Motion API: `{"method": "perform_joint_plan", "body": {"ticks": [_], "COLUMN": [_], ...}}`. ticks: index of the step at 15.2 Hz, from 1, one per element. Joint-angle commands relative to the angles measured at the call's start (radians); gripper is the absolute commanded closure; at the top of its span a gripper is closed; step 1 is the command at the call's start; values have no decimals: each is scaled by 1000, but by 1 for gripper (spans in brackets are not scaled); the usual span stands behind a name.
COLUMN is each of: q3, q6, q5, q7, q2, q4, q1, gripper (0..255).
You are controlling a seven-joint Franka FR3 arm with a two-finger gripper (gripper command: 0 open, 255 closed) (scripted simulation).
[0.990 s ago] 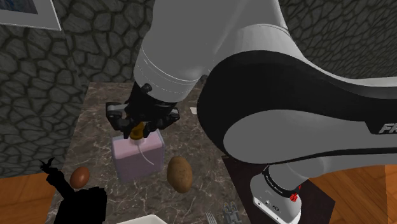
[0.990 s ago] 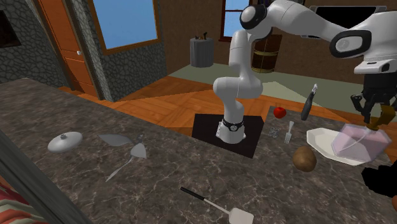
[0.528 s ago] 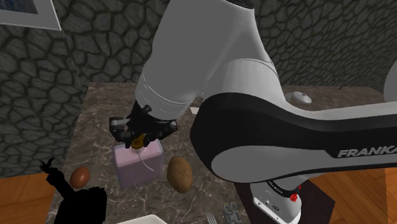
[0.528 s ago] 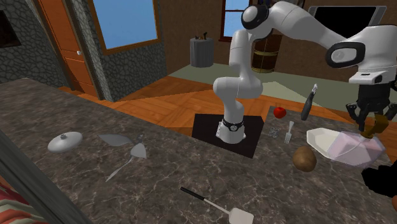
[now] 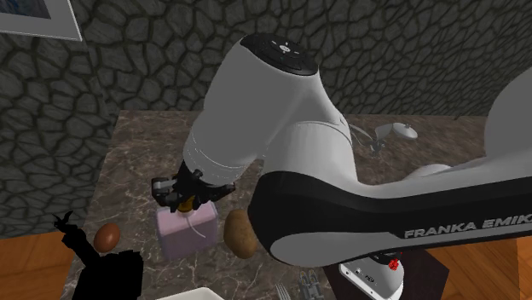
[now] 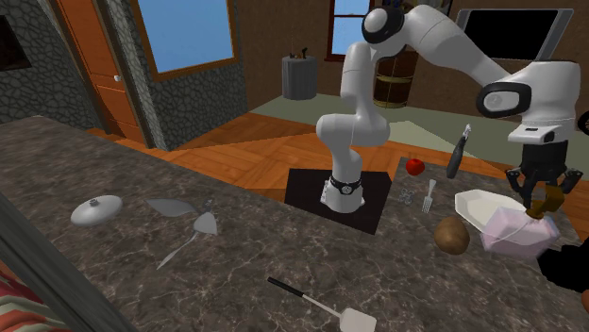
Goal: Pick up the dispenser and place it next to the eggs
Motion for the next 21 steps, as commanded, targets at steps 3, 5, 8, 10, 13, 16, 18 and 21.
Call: {"method": "perform_joint_plan", "body": {"ticks": [3, 5, 8, 10, 13, 16, 18, 21], "q3": [50, 77, 118, 118, 118, 118, 118, 118], "q6": [60, 91, 134, 134, 134, 134, 134, 134], "q5": [-3, -6, -13, -12, -13, -12, -12, -12], "q7": [12, 19, 29, 29, 29, 29, 29, 29], "q2": [28, 43, 66, 66, 66, 66, 66, 66], "q4": [-27, -40, -57, -57, -57, -57, -57, -57], "q1": [-27, -44, -72, -72, -72, -72, -72, -72], "gripper": [255, 255, 255, 255, 255, 255, 0, 0]}}
